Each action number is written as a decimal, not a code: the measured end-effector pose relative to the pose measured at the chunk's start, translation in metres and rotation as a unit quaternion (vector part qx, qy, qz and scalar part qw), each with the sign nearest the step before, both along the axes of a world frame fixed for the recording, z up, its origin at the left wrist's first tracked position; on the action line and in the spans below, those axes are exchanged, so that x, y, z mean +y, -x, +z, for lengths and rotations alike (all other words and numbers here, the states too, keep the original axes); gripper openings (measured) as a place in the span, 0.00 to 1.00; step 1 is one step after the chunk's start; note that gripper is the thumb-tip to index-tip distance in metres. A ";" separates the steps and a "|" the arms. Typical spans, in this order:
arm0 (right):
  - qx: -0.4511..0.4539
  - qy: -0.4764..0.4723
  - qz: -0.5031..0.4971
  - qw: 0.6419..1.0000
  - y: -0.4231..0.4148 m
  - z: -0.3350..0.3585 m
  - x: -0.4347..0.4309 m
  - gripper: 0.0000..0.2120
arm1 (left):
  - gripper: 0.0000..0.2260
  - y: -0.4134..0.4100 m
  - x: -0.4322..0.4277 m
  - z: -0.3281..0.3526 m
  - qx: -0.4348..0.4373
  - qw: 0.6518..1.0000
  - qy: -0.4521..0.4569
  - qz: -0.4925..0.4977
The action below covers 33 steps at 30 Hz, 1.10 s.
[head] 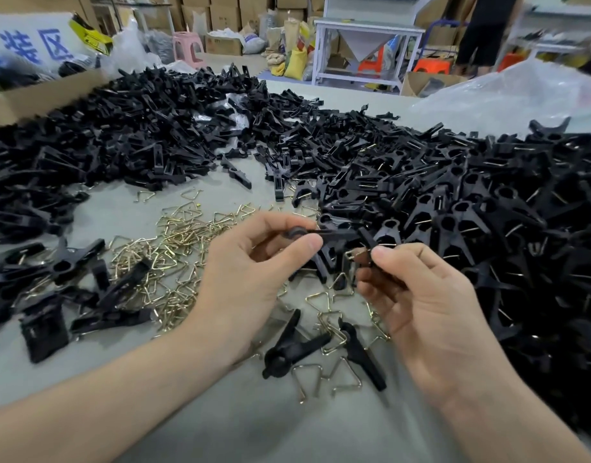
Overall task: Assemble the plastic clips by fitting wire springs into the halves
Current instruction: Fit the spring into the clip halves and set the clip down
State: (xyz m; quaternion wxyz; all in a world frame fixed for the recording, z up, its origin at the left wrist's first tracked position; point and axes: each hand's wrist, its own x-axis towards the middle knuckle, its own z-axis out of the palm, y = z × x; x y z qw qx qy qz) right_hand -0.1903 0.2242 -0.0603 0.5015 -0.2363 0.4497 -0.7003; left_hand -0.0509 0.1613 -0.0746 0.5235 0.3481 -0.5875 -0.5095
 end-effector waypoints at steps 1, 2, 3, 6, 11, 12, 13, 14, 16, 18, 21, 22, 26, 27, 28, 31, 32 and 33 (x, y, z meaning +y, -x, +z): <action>0.004 -0.004 0.006 1.000 0.000 0.000 0.000 0.08 | 0.05 0.000 0.000 0.000 -0.008 1.000 0.007 -0.013; 0.006 -0.010 0.014 1.000 0.000 -0.001 0.001 0.08 | 0.04 0.000 0.001 -0.001 -0.019 0.999 0.017 -0.026; 0.007 -0.015 0.020 1.000 0.000 0.000 0.001 0.09 | 0.06 0.000 0.002 -0.001 -0.030 0.998 0.030 -0.036; 0.000 -0.018 0.042 0.999 -0.002 0.000 0.000 0.16 | 0.07 -0.001 0.003 -0.002 -0.039 0.996 0.049 -0.057; -0.007 0.002 0.068 0.998 -0.005 -0.002 0.000 0.11 | 0.11 0.000 0.002 -0.001 -0.033 0.998 0.045 -0.041; -0.005 0.009 0.069 0.998 -0.005 -0.002 0.000 0.11 | 0.11 0.000 0.002 -0.001 -0.033 0.998 0.046 -0.040; -0.003 0.017 0.070 0.997 -0.005 -0.001 0.000 0.12 | 0.11 0.000 0.002 -0.001 -0.030 0.998 0.046 -0.041; -0.003 0.023 0.071 0.997 -0.005 -0.001 0.000 0.12 | 0.11 -0.001 0.002 -0.001 -0.028 0.998 0.044 -0.042; -0.003 0.035 0.077 0.996 -0.005 -0.002 0.000 0.11 | 0.11 0.000 0.003 -0.001 -0.034 0.998 0.034 -0.050; 0.010 0.041 0.084 0.996 -0.004 -0.003 0.000 0.12 | 0.11 0.000 0.004 -0.001 -0.046 0.996 0.021 -0.075; 0.022 0.051 0.093 0.994 -0.004 -0.005 0.001 0.12 | 0.10 0.000 0.005 -0.002 -0.057 0.992 0.008 -0.115; 0.024 0.057 0.095 0.994 -0.004 -0.005 0.001 0.12 | 0.09 0.000 0.006 -0.002 -0.068 0.990 0.006 -0.123; 0.071 0.078 0.093 0.990 -0.005 -0.007 0.002 0.11 | 0.04 0.001 0.005 -0.001 -0.080 0.988 -0.007 -0.130; 0.093 0.082 0.090 0.988 -0.006 -0.008 0.003 0.11 | 0.07 0.001 0.004 -0.002 -0.071 0.989 -0.017 -0.128; 0.114 0.085 0.088 0.986 -0.007 -0.009 0.003 0.11 | 0.10 0.001 0.003 -0.002 -0.069 0.989 -0.022 -0.126; 0.194 0.079 0.065 0.976 -0.005 -0.010 0.004 0.12 | 0.14 0.002 0.003 0.000 -0.068 0.989 -0.031 -0.126; 0.232 0.069 0.042 0.969 -0.002 -0.009 0.003 0.15 | 0.13 0.001 0.002 0.000 -0.064 0.990 -0.031 -0.121; 0.257 0.060 0.013 0.964 0.003 -0.008 0.002 0.17 | 0.11 -0.001 0.001 0.001 -0.061 0.992 -0.027 -0.110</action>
